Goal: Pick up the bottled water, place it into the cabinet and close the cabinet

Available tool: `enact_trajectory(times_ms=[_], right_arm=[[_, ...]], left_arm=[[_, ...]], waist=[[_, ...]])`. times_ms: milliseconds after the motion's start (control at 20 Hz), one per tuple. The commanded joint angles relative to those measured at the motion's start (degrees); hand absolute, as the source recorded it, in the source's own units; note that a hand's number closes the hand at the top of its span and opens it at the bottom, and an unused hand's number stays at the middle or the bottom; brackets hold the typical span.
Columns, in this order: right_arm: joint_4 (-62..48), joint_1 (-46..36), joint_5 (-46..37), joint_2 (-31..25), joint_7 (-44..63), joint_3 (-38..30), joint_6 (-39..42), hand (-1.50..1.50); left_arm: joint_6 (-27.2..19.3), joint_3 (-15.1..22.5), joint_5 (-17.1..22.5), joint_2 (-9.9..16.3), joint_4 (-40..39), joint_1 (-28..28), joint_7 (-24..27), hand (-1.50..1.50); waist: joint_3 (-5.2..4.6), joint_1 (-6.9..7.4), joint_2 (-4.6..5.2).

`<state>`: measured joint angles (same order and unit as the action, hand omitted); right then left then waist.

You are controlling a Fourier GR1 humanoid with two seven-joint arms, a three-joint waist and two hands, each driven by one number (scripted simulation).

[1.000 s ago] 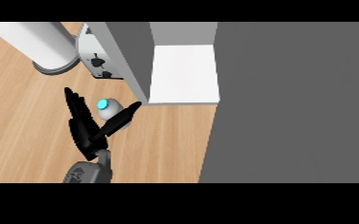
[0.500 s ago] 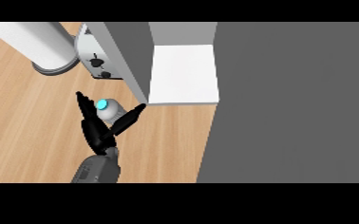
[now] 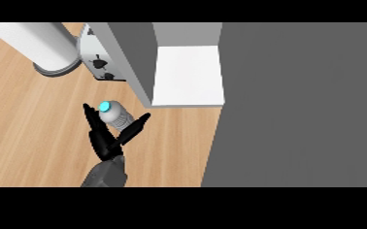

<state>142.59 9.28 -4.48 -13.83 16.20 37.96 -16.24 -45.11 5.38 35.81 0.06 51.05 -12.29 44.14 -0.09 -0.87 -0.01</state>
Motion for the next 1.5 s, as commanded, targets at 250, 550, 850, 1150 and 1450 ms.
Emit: enact_trajectory(times_ms=[250, 550, 850, 1150, 1450], right_arm=[[7.2, 2.35, -4.81, -2.31, 3.17, 1.5, -0.58, -1.5], [10.07, 1.8, -3.0, -4.31, 4.74, -0.19, -0.55, -1.5], [8.8, 2.84, -5.53, -4.06, 2.9, 3.44, -2.61, -1.5], [7.8, 4.77, -4.87, -6.08, -0.9, 2.92, -2.88, -1.5], [5.27, 3.21, -5.68, -4.77, -0.41, 5.17, -3.61, -1.5]], left_arm=[[8.39, -1.16, 8.06, -0.06, -9.73, -1.3, 11.31, -1.5], [12.22, -2.2, 11.52, -0.06, -15.35, -5.13, 16.48, -1.5], [20.1, -4.34, 13.16, -0.06, -18.42, -3.5, 21.18, 1.5], [20.95, -4.8, 16.17, -0.05, -21.49, -9.74, 20.93, 1.5], [22.93, -1.91, 19.16, -0.05, -17.58, -7.65, 23.24, 1.5]], waist=[[0.03, 0.15, -0.04], [0.01, -0.08, 0.02], [-0.02, -0.24, -0.02], [0.0, -0.35, 0.01], [0.02, 0.04, -0.15]])
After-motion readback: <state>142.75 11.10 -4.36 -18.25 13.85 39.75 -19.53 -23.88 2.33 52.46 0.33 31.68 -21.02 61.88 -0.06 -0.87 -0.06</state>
